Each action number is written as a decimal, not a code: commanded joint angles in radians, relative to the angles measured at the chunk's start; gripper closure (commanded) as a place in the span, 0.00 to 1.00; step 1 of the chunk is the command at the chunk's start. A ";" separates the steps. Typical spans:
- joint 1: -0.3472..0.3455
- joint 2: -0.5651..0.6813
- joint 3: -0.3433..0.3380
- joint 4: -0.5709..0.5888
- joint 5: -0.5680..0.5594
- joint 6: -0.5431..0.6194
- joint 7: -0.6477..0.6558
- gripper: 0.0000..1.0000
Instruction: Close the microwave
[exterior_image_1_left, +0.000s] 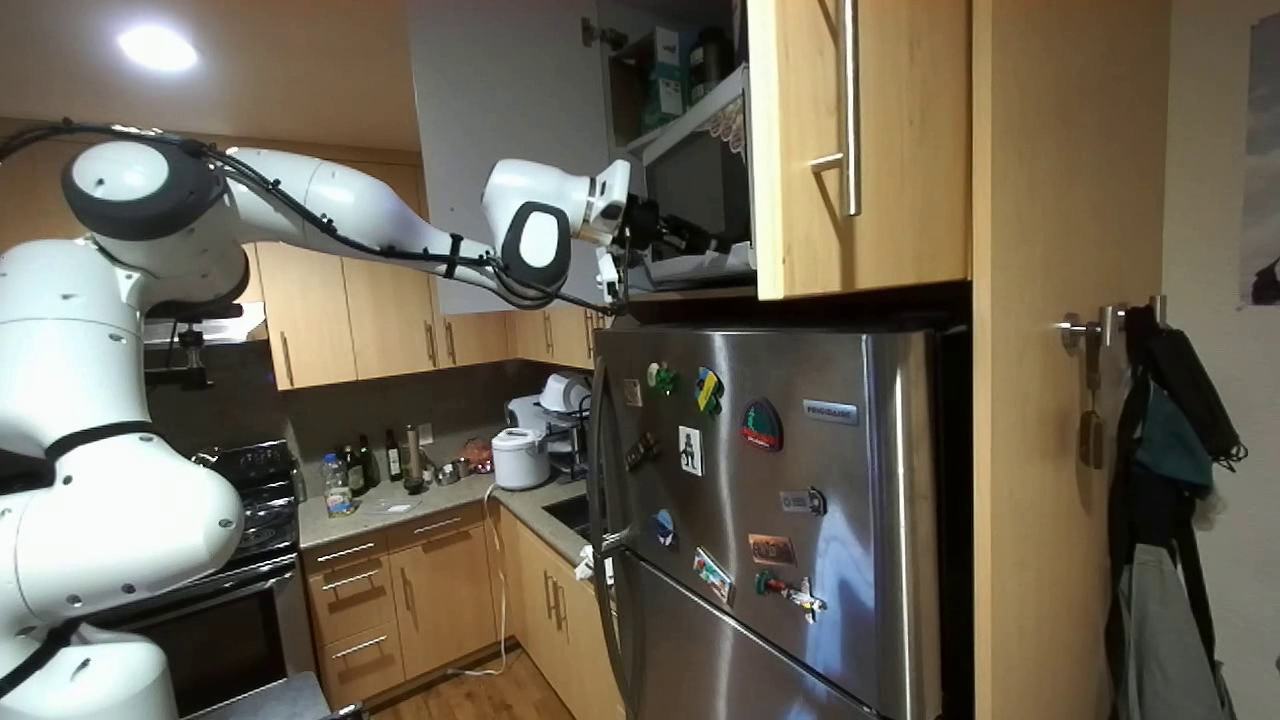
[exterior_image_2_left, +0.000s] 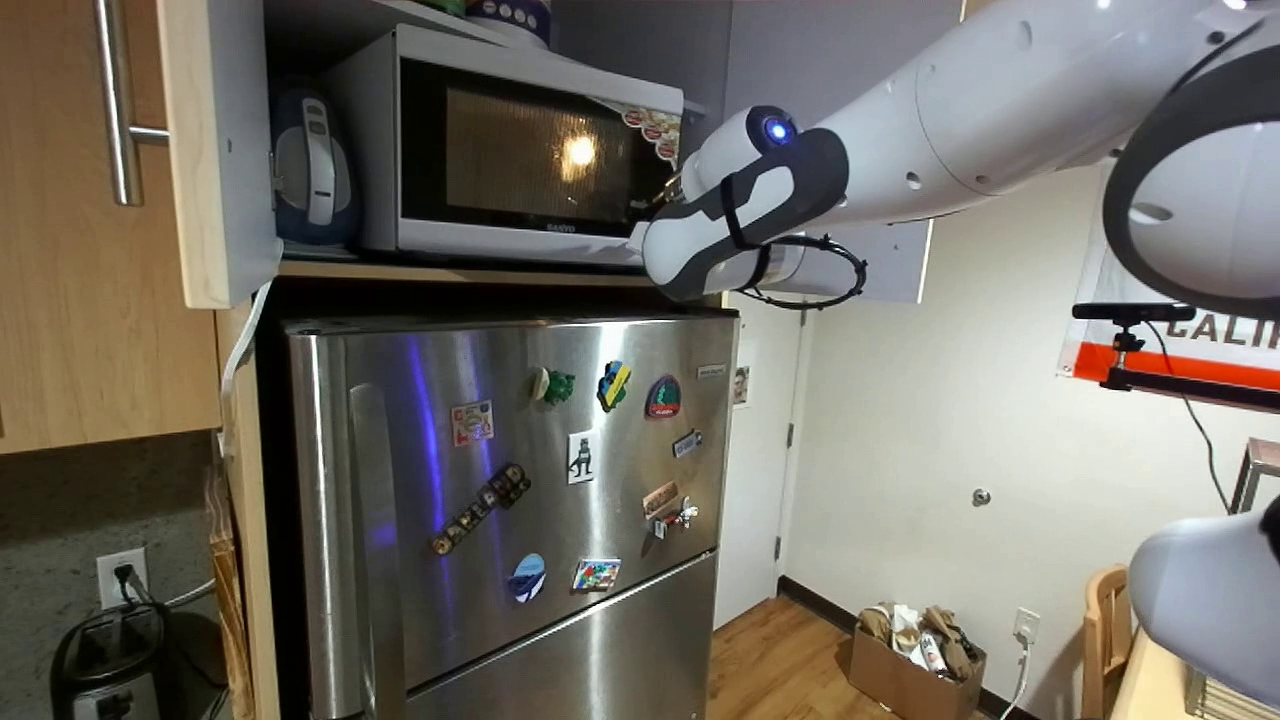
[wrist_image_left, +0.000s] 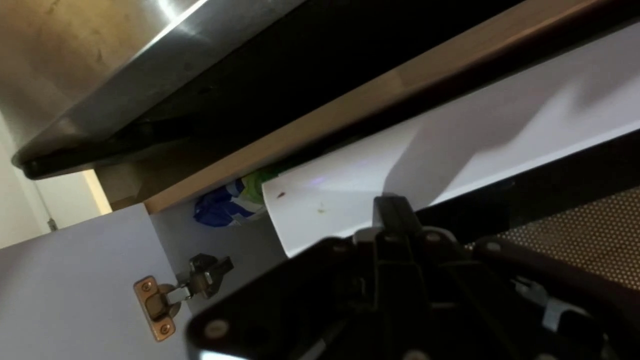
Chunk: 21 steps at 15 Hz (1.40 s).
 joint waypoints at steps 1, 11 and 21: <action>0.024 -0.013 -0.021 -0.009 0.012 -0.008 0.000 1.00; -0.069 -0.059 0.036 0.130 0.017 -0.104 0.052 1.00; -0.322 -0.148 0.148 0.320 0.023 -0.212 0.153 1.00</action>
